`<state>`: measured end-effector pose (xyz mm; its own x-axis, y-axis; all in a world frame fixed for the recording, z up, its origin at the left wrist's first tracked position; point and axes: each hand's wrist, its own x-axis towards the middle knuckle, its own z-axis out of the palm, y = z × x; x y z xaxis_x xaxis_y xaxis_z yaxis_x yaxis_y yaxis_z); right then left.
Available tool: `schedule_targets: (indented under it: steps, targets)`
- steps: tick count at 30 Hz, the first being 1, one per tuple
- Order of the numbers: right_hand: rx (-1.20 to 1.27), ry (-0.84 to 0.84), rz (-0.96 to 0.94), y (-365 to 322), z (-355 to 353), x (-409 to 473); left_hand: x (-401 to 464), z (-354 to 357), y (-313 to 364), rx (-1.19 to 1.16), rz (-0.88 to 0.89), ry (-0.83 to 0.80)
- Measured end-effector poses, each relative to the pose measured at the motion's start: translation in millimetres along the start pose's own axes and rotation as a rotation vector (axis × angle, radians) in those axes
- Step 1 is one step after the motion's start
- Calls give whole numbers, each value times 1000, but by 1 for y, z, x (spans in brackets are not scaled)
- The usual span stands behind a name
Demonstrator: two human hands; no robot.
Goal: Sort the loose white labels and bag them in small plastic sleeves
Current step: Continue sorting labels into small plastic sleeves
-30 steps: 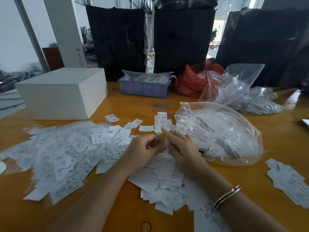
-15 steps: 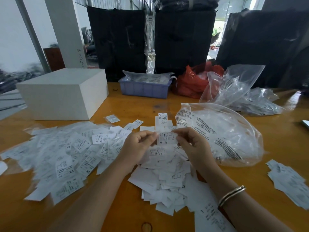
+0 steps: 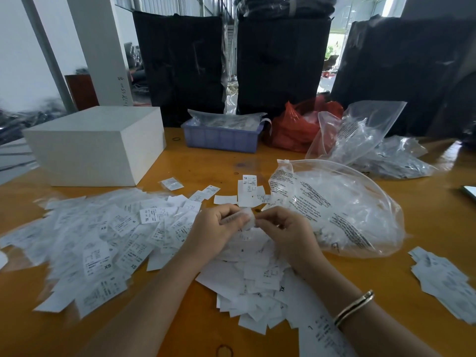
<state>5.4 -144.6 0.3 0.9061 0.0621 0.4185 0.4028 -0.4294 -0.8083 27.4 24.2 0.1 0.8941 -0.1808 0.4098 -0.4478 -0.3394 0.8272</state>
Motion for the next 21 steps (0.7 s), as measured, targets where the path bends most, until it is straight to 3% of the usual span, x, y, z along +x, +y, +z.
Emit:
schedule_targets:
  steps: [4, 7, 11, 14, 17, 21]
  targets:
    - [-215, -83, -91, -1, 4, -3, 0, 0, 0, 2, -6, -11]
    - [-454, -62, -284, -2, 5, -5, 1, 0, -3, 12, -28, 6]
    - [-708, -66, -401, -1, 3, -6, 1, -1, -2, 38, -54, 100]
    - [-659, 179, -326, 2, -14, 2, 1, -6, -1, 75, -104, 234]
    - [-655, 451, -197, 12, -43, 9, 1, -13, -2, 273, -112, 340]
    - [-750, 456, 220, 32, -65, 12, 1, -18, -5, 625, -126, 328]
